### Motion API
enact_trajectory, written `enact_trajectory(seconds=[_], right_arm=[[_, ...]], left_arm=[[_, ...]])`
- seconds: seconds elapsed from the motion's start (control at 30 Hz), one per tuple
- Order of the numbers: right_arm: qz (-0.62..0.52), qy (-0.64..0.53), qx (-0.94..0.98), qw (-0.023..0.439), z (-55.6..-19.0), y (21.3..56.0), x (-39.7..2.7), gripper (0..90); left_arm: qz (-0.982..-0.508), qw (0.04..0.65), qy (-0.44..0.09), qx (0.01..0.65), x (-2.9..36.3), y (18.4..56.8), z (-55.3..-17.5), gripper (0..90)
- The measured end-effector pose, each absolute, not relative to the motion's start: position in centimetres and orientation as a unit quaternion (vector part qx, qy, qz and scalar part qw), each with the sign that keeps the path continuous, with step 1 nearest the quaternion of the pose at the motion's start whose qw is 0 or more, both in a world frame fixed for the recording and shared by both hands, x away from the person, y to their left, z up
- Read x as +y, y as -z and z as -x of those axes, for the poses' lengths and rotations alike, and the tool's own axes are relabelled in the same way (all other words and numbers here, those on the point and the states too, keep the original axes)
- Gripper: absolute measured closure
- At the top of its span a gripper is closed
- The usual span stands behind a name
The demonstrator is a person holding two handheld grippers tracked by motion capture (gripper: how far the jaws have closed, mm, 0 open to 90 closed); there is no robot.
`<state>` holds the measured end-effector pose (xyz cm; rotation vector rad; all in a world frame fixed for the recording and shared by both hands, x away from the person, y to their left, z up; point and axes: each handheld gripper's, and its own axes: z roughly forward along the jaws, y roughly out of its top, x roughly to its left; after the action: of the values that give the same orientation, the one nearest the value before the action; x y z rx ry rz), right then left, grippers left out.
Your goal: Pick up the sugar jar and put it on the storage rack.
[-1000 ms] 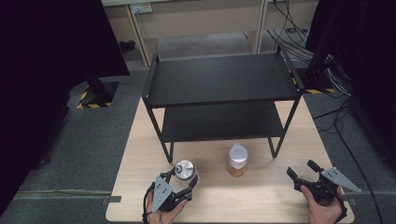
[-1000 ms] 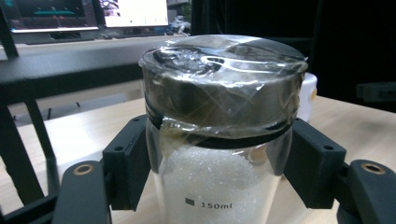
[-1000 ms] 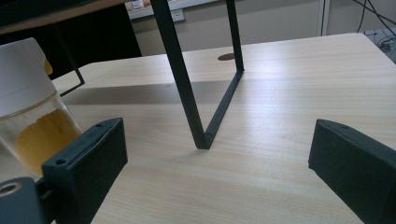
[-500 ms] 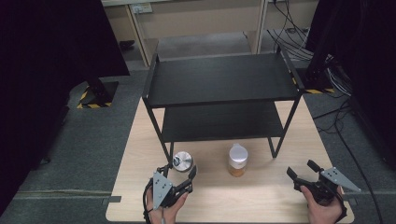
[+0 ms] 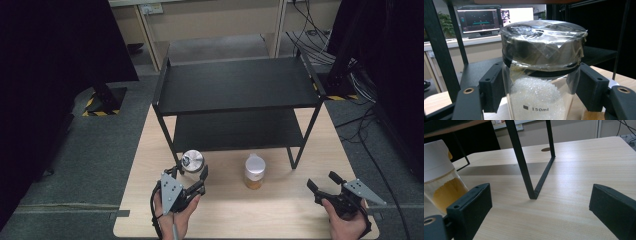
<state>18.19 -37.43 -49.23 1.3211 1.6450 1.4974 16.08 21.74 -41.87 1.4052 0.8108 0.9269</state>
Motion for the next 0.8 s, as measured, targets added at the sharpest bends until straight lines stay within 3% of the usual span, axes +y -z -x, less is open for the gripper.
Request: enact_trajectory(seconds=[0.8], right_arm=[[-0.492,-0.558,0.611,0.272,-18.2,49.2,-37.5,4.6]], left_arm=[[-0.585,0.603,-0.424,0.339,21.0,37.2,-16.9,30.9]])
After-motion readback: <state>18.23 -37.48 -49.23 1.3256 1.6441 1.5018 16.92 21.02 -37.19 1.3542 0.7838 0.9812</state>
